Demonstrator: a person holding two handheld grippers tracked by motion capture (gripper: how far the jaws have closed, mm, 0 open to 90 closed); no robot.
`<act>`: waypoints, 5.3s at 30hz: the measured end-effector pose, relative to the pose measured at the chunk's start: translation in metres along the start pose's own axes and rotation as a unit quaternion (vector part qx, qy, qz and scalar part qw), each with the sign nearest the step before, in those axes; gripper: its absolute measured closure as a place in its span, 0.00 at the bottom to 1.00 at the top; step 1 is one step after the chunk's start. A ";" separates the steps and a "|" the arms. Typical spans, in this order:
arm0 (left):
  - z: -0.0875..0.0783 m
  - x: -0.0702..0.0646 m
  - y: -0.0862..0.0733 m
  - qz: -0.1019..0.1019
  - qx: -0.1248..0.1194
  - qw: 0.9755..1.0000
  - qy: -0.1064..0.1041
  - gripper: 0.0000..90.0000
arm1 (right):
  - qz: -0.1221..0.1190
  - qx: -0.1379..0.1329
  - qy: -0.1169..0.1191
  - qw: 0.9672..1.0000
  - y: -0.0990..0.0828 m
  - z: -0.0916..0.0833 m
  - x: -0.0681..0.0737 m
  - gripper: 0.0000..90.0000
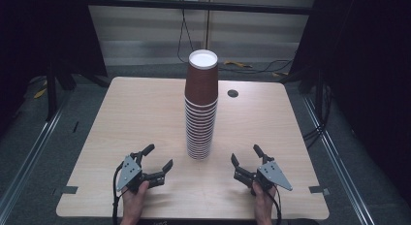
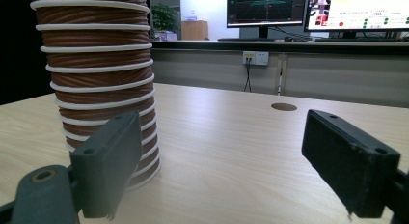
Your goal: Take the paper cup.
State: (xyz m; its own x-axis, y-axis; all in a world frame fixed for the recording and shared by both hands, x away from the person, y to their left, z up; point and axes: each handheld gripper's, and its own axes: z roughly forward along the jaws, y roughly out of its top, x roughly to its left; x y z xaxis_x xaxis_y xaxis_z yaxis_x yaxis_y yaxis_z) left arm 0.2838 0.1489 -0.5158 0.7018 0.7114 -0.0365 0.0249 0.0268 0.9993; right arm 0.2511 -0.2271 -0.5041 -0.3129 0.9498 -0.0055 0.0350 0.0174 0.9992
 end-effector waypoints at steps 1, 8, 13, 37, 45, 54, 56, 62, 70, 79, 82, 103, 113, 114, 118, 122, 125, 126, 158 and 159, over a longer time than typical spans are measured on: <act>0.000 0.000 0.000 0.000 0.000 1.000 0.000 0.17 | -0.005 0.000 0.002 1.000 0.000 0.000 0.000 0.15; 0.000 0.000 0.000 0.000 0.003 1.000 -0.002 0.17 | -0.015 0.016 0.016 1.000 0.001 0.002 0.003 0.14; 0.000 0.001 0.000 0.001 0.004 1.000 -0.003 0.17 | -0.011 0.017 0.029 0.999 0.001 0.001 0.002 0.14; 0.000 0.001 0.000 0.001 0.001 1.000 -0.006 0.17 | 0.000 0.050 0.108 0.993 0.017 0.004 0.007 0.26; 0.000 0.001 0.000 0.002 0.000 1.000 -0.006 0.17 | 0.011 0.060 0.115 0.991 0.024 0.009 0.006 0.21; 0.000 0.001 0.000 0.002 0.000 1.000 -0.007 0.17 | 0.018 0.057 0.138 0.989 0.039 0.011 0.005 0.20; 0.000 0.001 0.000 0.002 0.000 1.000 -0.007 0.17 | 0.018 0.055 0.143 0.988 0.043 0.013 0.005 0.20; 0.000 0.001 0.000 0.002 0.000 1.000 -0.007 0.17 | 0.016 0.051 0.154 0.987 0.053 0.014 0.004 0.23; 0.000 0.001 0.000 0.002 0.001 1.000 -0.010 0.17 | 0.012 0.075 0.172 0.982 0.068 0.020 0.002 0.23; 0.000 0.001 0.000 0.002 0.001 1.000 -0.010 0.17 | 0.016 0.096 0.214 0.972 0.092 0.029 0.000 0.26; 0.000 0.001 0.000 0.002 0.001 1.000 -0.010 0.17 | 0.014 0.092 0.220 0.971 0.097 0.030 -0.001 0.26; 0.000 0.001 0.000 0.002 0.000 1.000 -0.011 0.17 | -0.007 0.077 0.273 0.959 0.163 0.054 0.005 0.26; 0.000 0.001 0.000 0.002 0.000 1.000 -0.012 0.17 | -0.026 0.076 0.284 0.955 0.192 0.061 0.005 0.26; 0.000 0.001 0.000 0.002 0.000 1.000 -0.012 0.17 | -0.026 0.076 0.284 0.955 0.192 0.061 0.005 0.26; 0.000 0.001 0.000 0.002 0.001 1.000 -0.011 0.17 | -0.039 0.086 0.289 0.953 0.205 0.068 0.008 0.25; 0.000 0.001 0.000 0.002 0.001 1.000 -0.012 0.17 | -0.046 0.084 0.298 0.950 0.220 0.075 0.012 0.25; 0.000 0.001 0.000 0.002 0.000 1.000 -0.012 0.17 | -0.050 0.083 0.302 0.948 0.226 0.082 0.016 0.26; 0.000 0.001 0.000 0.002 0.000 1.000 -0.012 0.17 | -0.049 0.086 0.304 0.948 0.227 0.084 0.017 0.26; 0.000 0.001 0.000 0.002 0.000 1.000 -0.017 0.17 | -0.071 0.135 0.324 0.934 0.285 0.132 0.030 0.16; 0.000 0.001 0.000 0.002 0.000 1.000 -0.018 0.17 | -0.074 0.136 0.323 0.934 0.286 0.133 0.031 0.16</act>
State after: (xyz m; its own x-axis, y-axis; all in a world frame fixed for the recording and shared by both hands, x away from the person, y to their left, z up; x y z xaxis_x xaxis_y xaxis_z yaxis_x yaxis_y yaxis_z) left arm 0.2845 0.1502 -0.5158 0.7264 0.6865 -0.0330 0.0229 0.0238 0.9995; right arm 0.3773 -0.1512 -0.2238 -0.8373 0.5459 -0.0305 0.1580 0.2949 0.9424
